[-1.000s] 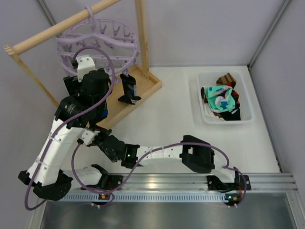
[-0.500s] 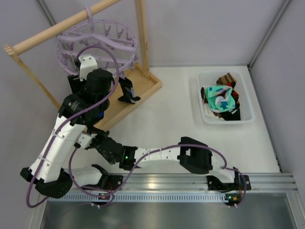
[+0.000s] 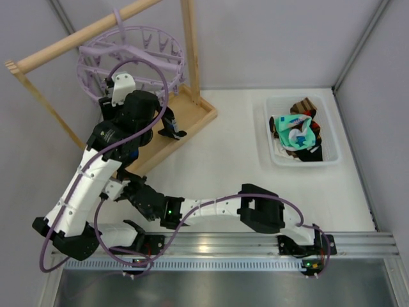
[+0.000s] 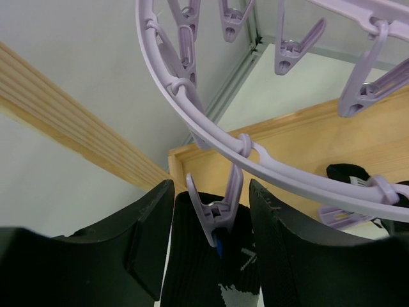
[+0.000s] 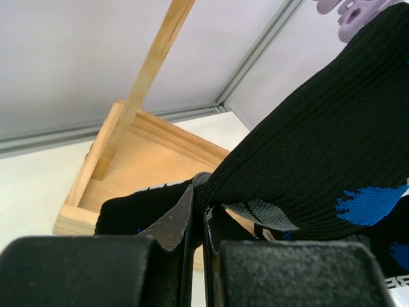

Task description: Remove the socks clipped to the hanger

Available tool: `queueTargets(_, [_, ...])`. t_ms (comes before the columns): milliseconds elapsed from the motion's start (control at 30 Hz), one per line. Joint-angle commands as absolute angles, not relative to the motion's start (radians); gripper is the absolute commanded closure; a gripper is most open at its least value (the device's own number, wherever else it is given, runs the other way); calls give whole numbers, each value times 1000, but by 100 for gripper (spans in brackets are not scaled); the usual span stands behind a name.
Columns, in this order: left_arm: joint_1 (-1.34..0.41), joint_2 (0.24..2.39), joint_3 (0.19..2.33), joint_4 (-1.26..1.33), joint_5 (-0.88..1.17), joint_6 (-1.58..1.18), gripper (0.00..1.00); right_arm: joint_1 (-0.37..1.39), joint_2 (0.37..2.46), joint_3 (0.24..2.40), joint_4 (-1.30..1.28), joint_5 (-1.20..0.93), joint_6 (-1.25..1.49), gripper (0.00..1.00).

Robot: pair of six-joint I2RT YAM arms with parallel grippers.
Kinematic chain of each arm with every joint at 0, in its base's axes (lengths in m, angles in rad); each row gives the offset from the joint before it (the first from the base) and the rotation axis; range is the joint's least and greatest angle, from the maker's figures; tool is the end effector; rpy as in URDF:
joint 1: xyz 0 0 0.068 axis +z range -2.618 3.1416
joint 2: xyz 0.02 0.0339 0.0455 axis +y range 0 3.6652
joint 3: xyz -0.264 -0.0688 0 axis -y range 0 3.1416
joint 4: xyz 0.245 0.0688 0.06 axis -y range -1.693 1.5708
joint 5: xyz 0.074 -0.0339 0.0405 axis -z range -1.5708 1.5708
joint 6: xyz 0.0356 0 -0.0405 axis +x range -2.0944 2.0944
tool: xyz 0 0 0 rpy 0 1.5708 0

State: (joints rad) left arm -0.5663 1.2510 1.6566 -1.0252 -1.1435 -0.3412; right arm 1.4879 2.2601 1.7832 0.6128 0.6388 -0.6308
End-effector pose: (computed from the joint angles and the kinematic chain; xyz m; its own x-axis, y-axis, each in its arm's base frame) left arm 0.1952 -0.0857 0.4644 -0.3270 0.0436 -0.9440 -0.5437 0.8084 0.2256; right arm 0.0654 0.5311 0.2720 0.4521 -0.2774 -0.8478 -0.6000 0.6087 -0.5191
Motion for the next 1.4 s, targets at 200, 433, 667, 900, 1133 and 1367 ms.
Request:
queueTargets(200, [-514,1258,1637,-1017,-1160,-354,58,1531,2203,1744,675,629,-657,100])
queueTargets(433, [-506,1261,1644,-1015,-1137,-354,85,1531,2183,1707,704,638,-660,100])
queueTargets(667, [-506,1244,1644,-1017,-1080,-359,84,1539,2099,1567,777,696,-655,100])
queueTargets(900, [-508,1201,1626,-1014,-965,-374,45,1490,1676,1129,734,871,-464,100])
queueTargets(1133, [-508,1114,1553,-1006,-861,-423,17,1228,1289,997,89,744,-62,100])
queueTargets(1367, [-508,945,1410,-970,-594,-437,2,809,1140,1103,-266,678,-6,100])
